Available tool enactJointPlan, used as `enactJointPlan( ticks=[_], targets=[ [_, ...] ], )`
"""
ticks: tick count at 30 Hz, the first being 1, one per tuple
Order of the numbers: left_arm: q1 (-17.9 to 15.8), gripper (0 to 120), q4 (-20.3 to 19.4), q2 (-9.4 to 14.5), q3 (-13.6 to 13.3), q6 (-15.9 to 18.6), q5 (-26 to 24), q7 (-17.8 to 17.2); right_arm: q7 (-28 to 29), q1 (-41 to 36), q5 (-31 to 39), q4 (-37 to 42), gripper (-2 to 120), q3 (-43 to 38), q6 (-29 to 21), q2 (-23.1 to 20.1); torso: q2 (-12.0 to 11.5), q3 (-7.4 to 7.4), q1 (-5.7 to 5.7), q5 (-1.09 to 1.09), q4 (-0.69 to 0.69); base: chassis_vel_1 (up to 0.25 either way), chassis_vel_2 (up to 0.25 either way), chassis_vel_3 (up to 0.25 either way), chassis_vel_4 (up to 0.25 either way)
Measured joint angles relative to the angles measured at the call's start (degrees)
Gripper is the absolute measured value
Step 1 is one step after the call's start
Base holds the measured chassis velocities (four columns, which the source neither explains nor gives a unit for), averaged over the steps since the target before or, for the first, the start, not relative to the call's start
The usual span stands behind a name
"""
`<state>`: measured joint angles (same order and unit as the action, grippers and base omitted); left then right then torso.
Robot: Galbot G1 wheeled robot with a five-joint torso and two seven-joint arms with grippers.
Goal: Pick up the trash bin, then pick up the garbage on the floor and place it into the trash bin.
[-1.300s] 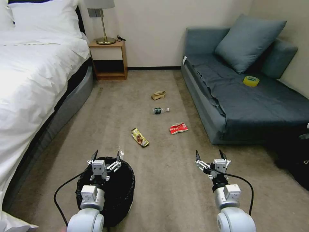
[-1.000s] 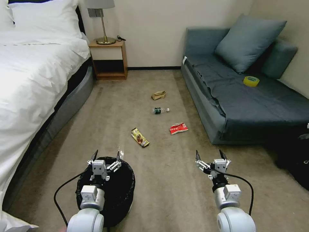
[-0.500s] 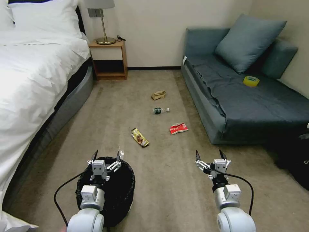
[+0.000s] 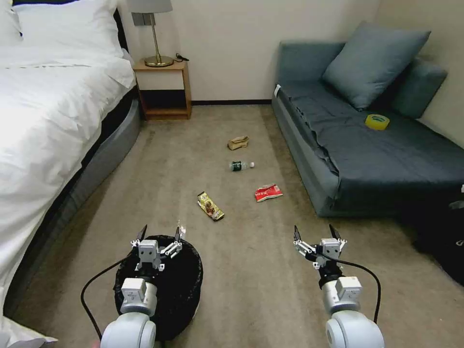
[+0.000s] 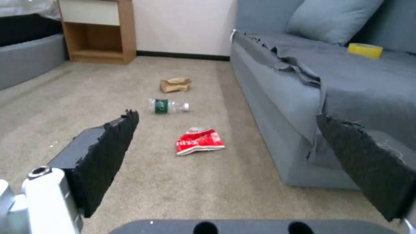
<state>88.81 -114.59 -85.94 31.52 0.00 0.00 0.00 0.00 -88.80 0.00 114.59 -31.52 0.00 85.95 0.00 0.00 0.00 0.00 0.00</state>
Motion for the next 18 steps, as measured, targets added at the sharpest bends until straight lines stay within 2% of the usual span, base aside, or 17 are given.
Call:
enactJointPlan(
  ticks=[5, 7, 8, 10, 11, 12, 13, 14, 15, 16, 17, 18],
  targets=[
    [0.0, 100, -0.1, -0.1, 0.1, 0.2, 0.0, 0.0, 0.0, 0.0, 0.0, 0.1, 100, 0.0, 0.0, 0.0, 0.0, 0.0, 0.0, 0.0, 0.0, 0.0, 0.0, 0.0, 0.0],
    [0.6, 100, -2.2, -0.9, 1.4, 2.5, -0.2, -0.2, 1.0, -0.2, -0.1, 2.0, 100, 0.0, -1.2, 0.6, 0.0, 0.0, 0.0, -0.01, -0.01, 0.0, 0.0, 0.0, 0.0],
    [0.6, 100, -2.2, -0.9, 1.4, 2.5, -0.2, -0.2, 1.0, -0.2, -0.1, 2.0, 100, 0.0, -1.2, 0.6, 0.0, 0.0, 0.0, -0.01, -0.01, 0.0, 0.0, 0.0, 0.0],
    [2.2, 100, -8.6, -3.6, 5.4, 9.1, -0.8, -1.5, 4.1, -0.8, -0.5, 7.7, 100, -0.1, -4.9, 2.4, 0.0, 0.0, 0.0, 0.0, 0.01, 0.0, 0.0, 0.0, 0.0],
    [2.7, 100, -10.3, -4.2, 6.5, 10.8, -1.0, -1.9, 5.5, -1.1, -0.7, 10.4, 100, -0.1, -6.7, 3.2, 0.0, 0.0, 0.0, 0.02, 0.02, 0.0, 0.0, 0.0, 0.0],
    [2.7, 100, -10.3, -4.2, 6.5, 10.8, -1.0, -1.9, 5.5, -1.1, -0.7, 10.4, 100, -0.1, -6.7, 3.2, 0.0, 0.0, 0.0, 0.02, 0.02, 0.0, 0.0, 0.0, 0.0],
    [3.4, 100, -11.8, -4.1, 7.6, 11.4, -2.1, -1.9, 6.8, -1.4, -0.9, 12.8, 100, -0.1, -8.2, 3.9, 0.0, 0.0, 0.0, -0.06, -0.02, 0.0, 0.0, 0.0, 0.0],
    [4.4, 100, -13.1, -2.9, 9.6, 11.7, -3.3, -2.3, 8.0, -1.7, -0.9, 14.9, 100, -0.3, -9.5, 4.5, 0.0, -0.01, 0.0, 0.0, 0.01, 0.0, 0.0, 0.0, 0.0],
    [4.4, 100, -13.1, -2.9, 9.6, 11.7, -3.3, -2.3, 8.0, -1.7, -0.9, 14.9, 100, -0.3, -9.5, 4.5, 0.0, -0.01, 0.0, 0.0, 0.01, 0.0, 0.0, 0.0, 0.0],
    [4.9, 100, -13.8, -1.6, 10.6, 11.8, -4.2, -2.3, 9.4, -2.3, 0.4, 16.8, 100, -0.8, -10.4, 4.3, 0.0, -0.01, 0.0, 0.02, 0.01, 0.0, 0.0, 0.0, 0.0],
    [5.0, 100, -13.8, -1.5, 10.7, 11.8, -4.3, -2.3, 9.6, -2.4, 0.6, 17.0, 100, -0.9, -10.5, 4.2, 0.0, -0.01, 0.0, 0.0, 0.0, 0.0, 0.0, 0.0, 0.0],
    [5.6, 100, -14.0, 0.0, 10.9, 11.9, -5.3, -2.6, 10.4, -2.9, 1.4, 17.9, 100, -1.1, -10.8, 4.1, 0.0, -0.01, 0.0, -0.03, 0.0, 0.0, 0.0, 0.0, 0.0]
  ],
)
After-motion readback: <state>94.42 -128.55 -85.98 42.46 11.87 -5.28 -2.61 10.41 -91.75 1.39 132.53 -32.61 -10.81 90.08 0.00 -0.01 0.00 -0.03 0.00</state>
